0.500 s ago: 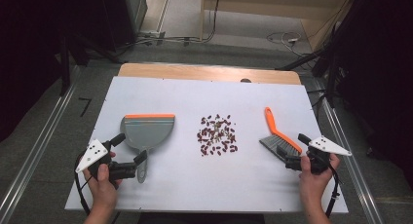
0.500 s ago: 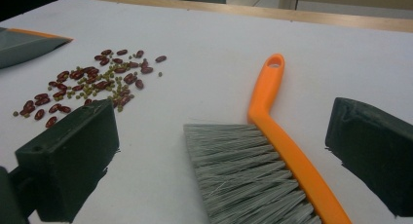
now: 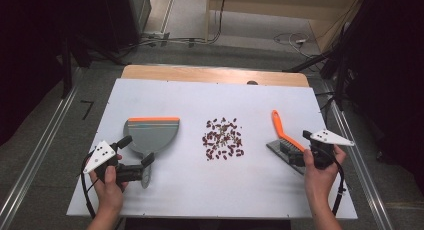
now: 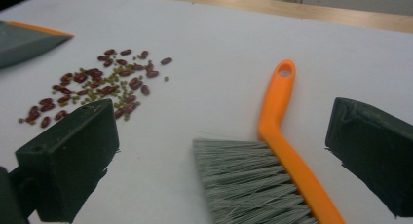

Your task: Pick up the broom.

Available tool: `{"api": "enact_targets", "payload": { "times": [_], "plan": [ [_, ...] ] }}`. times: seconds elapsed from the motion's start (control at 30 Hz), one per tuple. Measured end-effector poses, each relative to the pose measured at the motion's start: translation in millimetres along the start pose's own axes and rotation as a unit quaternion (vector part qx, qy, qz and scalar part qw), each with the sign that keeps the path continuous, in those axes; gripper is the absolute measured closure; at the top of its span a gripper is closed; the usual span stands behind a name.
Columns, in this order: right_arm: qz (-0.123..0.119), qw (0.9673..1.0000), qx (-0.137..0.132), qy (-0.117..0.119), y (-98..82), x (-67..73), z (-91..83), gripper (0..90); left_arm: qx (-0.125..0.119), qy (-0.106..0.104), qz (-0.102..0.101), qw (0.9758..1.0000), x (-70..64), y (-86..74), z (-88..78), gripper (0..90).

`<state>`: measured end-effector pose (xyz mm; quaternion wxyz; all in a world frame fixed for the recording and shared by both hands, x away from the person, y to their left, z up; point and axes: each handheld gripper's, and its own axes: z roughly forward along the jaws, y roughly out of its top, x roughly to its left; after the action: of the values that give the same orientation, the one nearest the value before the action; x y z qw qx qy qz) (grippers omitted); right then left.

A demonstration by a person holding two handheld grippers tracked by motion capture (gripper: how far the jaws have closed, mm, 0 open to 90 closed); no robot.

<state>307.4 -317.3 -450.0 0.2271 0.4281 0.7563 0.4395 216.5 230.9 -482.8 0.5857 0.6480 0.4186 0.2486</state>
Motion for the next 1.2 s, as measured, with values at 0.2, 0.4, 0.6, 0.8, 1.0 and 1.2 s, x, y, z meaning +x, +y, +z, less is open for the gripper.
{"api": "enact_targets", "payload": {
  "times": [0.2, 0.4, 0.6, 0.8, 1.0, 1.2],
  "plan": [
    [-0.002, 0.9997, 0.021, -0.015, 23.3, -6.3, 6.6, 0.0, 0.005, -0.006, 0.003, 1.0000, -2.3, 0.8, 3.7, 0.0],
    [0.001, 0.9978, 0.065, -0.007, 51.2, -18.7, 26.2, 0.0, 0.009, -0.014, 0.000, 0.9999, -5.3, -0.2, 7.2, 0.0],
    [-0.010, 0.9936, 0.112, 0.011, 54.3, -24.1, 49.5, 0.0, 0.015, -0.021, 0.004, 0.9996, -7.8, -1.4, 9.6, 0.0],
    [0.008, 0.9871, 0.160, -0.008, 48.3, -23.1, 73.0, 21.8, 0.017, -0.021, -0.002, 0.9996, -5.7, -2.6, 8.0, 0.0],
    [0.029, 0.9810, 0.190, -0.028, 44.0, -24.6, 82.8, 46.8, 0.019, -0.023, -0.001, 0.9996, -5.5, -3.3, 7.9, 0.0],
    [0.040, 0.9777, 0.201, -0.045, 39.9, -29.9, 85.3, 55.0, 0.021, -0.025, 0.000, 0.9995, -5.8, -3.7, 8.4, 0.0]
  ]
}}
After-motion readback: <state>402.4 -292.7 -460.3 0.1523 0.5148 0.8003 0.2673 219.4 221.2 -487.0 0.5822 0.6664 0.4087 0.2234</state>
